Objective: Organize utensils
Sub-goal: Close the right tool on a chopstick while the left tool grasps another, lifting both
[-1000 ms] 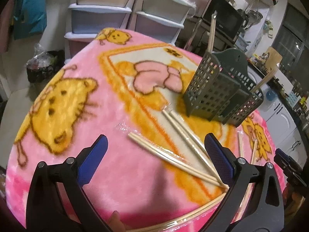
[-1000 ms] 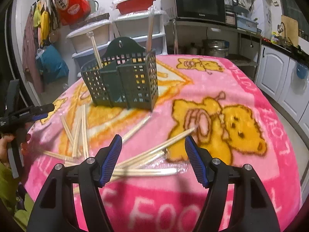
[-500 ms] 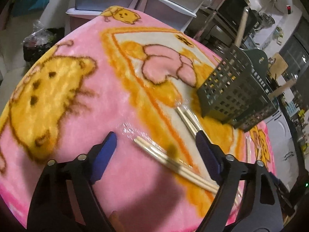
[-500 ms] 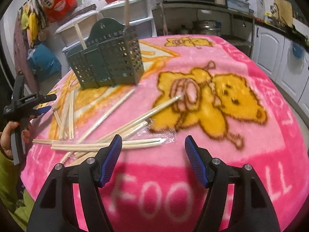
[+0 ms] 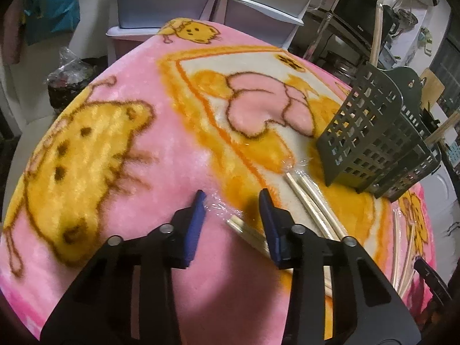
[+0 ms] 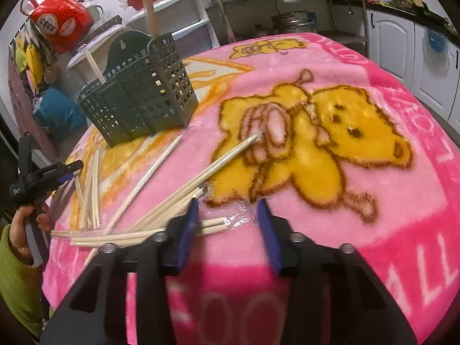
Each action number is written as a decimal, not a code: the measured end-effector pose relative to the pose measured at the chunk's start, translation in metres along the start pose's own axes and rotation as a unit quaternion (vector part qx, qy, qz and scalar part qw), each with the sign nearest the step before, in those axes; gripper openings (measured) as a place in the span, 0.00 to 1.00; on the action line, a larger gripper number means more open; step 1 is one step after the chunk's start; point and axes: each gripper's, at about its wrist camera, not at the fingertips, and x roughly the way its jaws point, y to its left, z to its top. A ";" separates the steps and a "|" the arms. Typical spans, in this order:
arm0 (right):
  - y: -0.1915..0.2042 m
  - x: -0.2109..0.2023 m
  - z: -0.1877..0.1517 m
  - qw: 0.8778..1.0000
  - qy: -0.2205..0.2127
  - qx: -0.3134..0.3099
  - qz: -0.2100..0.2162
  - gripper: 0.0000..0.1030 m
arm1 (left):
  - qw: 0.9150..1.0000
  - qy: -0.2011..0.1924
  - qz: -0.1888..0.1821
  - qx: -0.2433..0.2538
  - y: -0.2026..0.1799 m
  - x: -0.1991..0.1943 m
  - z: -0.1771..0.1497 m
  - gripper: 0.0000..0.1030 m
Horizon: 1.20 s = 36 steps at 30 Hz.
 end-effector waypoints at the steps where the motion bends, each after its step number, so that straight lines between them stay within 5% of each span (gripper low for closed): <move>1: 0.000 0.000 -0.001 1.000 0.000 0.000 0.001 0.26 | 1.000 0.000 0.002 0.002 0.000 0.000 0.000 0.27; 7: 0.001 -0.004 -0.003 1.000 -0.011 0.000 0.007 0.05 | 1.000 -0.001 0.008 0.006 -0.002 0.001 0.001 0.20; 17: 0.031 -0.031 0.013 0.997 -0.056 -0.039 0.035 0.03 | 1.000 0.003 0.001 0.008 -0.001 0.002 0.003 0.03; 22: 0.055 -0.045 0.030 0.992 -0.080 -0.070 0.060 0.03 | 1.000 0.000 -0.021 0.004 -0.003 -0.005 0.004 0.02; 36: 0.129 -0.072 0.071 0.971 -0.136 -0.154 0.122 0.02 | 0.987 -0.118 -0.100 0.051 -0.053 -0.099 0.035 0.01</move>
